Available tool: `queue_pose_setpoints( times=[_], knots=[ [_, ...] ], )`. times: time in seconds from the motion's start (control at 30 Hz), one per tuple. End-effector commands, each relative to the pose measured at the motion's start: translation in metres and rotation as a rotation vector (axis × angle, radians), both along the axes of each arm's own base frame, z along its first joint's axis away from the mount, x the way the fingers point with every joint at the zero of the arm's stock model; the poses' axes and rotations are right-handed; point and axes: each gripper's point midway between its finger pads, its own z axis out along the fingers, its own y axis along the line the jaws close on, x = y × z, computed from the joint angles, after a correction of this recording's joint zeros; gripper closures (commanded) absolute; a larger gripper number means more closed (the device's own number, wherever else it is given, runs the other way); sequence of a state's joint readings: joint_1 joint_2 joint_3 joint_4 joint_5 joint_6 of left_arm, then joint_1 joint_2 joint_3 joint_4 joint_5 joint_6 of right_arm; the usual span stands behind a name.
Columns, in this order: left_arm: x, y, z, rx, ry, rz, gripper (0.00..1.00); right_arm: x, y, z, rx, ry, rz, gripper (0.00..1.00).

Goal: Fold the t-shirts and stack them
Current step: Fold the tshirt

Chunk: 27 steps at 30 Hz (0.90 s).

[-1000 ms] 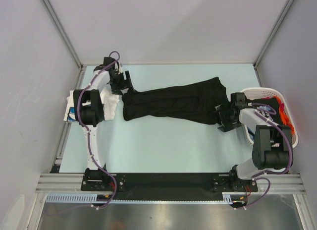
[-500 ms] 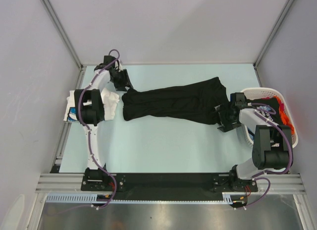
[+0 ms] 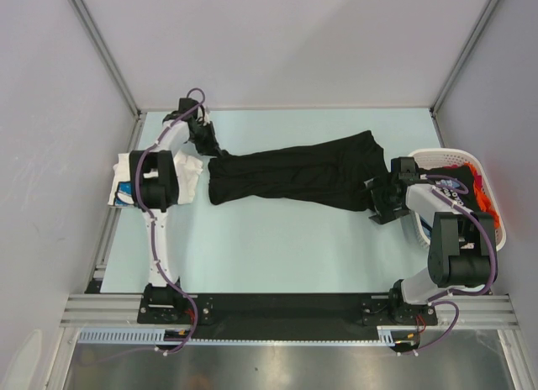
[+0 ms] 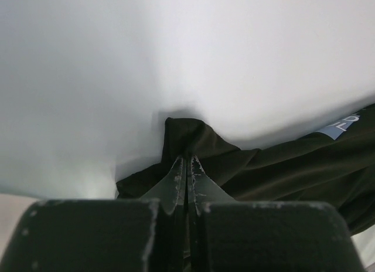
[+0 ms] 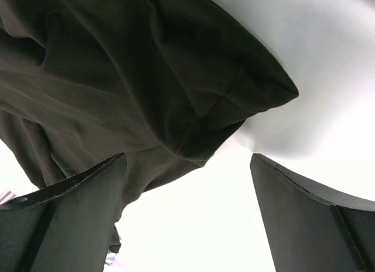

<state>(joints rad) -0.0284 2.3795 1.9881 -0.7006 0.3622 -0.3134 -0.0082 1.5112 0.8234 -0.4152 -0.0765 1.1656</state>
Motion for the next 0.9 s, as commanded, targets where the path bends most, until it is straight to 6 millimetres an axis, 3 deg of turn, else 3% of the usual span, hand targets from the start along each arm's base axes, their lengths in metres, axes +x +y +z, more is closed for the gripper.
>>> queue_pose_setpoints(
  times=[0.0,0.2,0.23,0.27,0.6,0.63,0.67,0.77,0.87],
  knots=[
    [0.010,0.019,0.049,0.052,-0.119,0.043,1.00,0.001,0.000,0.006,-0.011,-0.021,0.013,0.08],
    [0.008,0.033,0.048,0.101,-0.103,0.088,1.00,0.000,0.002,0.004,-0.007,-0.021,0.019,0.08],
    [0.008,0.049,0.045,0.109,-0.090,0.124,1.00,0.000,0.001,0.003,-0.010,-0.021,0.017,0.08],
    [0.005,0.053,0.041,0.121,-0.073,0.138,1.00,0.000,0.001,0.003,-0.009,-0.024,0.019,0.08],
    [-0.017,0.073,0.002,0.160,0.076,0.208,1.00,0.004,0.002,0.005,-0.005,-0.030,0.018,0.08],
    [-0.018,0.072,0.000,0.156,0.080,0.204,0.89,0.004,0.001,0.006,-0.010,-0.032,0.015,0.08],
    [-0.018,0.071,0.001,0.152,0.079,0.205,0.51,0.004,0.001,0.007,-0.011,-0.035,0.016,0.08],
    [-0.016,0.068,0.015,0.131,0.046,0.192,0.01,0.003,0.000,0.010,-0.012,-0.036,0.016,0.08],
    [-0.012,0.064,0.038,0.115,-0.014,0.168,0.00,-0.003,-0.003,0.014,-0.025,-0.036,0.000,0.07]
  ],
)
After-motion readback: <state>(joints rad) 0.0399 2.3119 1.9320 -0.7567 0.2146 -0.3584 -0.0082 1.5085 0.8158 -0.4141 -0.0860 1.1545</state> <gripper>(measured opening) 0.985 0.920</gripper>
